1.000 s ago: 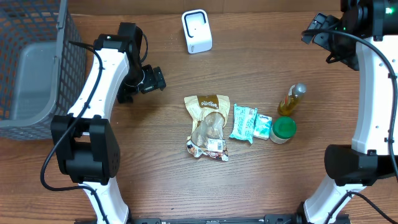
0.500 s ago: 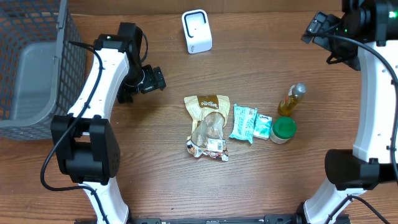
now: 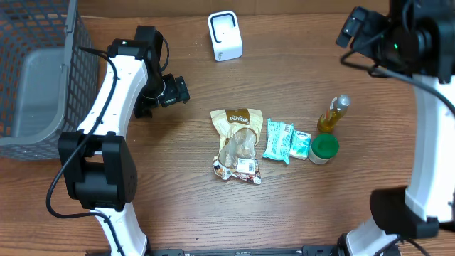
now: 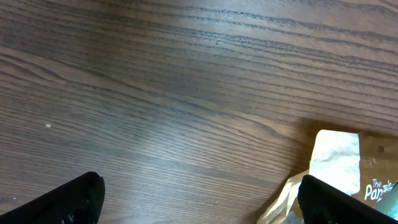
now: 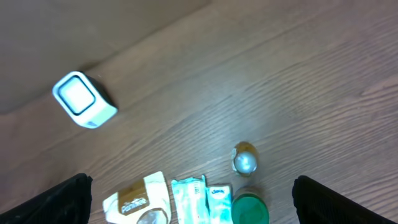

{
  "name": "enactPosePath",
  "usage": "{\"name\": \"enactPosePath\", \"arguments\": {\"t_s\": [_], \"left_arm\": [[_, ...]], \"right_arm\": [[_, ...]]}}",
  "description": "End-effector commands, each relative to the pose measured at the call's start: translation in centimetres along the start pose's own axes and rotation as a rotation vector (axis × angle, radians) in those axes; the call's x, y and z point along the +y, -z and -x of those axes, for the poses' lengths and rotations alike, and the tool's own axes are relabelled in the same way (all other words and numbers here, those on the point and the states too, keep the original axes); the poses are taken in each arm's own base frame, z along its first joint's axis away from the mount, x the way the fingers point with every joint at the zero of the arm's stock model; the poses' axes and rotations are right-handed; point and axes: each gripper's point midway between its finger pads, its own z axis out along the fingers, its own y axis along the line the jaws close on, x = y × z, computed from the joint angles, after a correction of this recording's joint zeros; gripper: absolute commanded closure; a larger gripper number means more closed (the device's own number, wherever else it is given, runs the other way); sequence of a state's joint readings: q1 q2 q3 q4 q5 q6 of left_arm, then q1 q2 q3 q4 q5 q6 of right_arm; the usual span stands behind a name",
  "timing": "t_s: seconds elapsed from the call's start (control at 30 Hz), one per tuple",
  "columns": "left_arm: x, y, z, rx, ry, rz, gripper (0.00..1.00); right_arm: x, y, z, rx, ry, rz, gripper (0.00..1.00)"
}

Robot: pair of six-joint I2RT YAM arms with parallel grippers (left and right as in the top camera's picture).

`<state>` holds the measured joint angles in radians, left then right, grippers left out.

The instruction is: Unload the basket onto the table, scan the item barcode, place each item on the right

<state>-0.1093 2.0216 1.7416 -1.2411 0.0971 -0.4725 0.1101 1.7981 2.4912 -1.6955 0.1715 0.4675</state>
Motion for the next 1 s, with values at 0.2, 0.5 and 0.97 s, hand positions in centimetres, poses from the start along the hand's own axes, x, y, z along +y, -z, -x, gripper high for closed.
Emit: {"name": "enactPosePath", "arguments": {"t_s": [0.2, 0.5, 0.97], "left_arm": [[-0.3, 1.8, 0.6, -0.049, 0.0, -0.021, 0.01], [-0.3, 1.8, 0.6, -0.049, 0.0, -0.021, 0.0], [-0.3, 1.8, 0.6, -0.05, 0.0, -0.022, 0.0]], "right_arm": [[-1.5, 8.3, 0.4, -0.183, -0.025, 0.09, 0.0], [-4.2, 12.0, 0.6, -0.303, -0.052, 0.038, 0.0], [-8.0, 11.6, -6.0, -0.206, -0.027, -0.02, 0.0]]}}
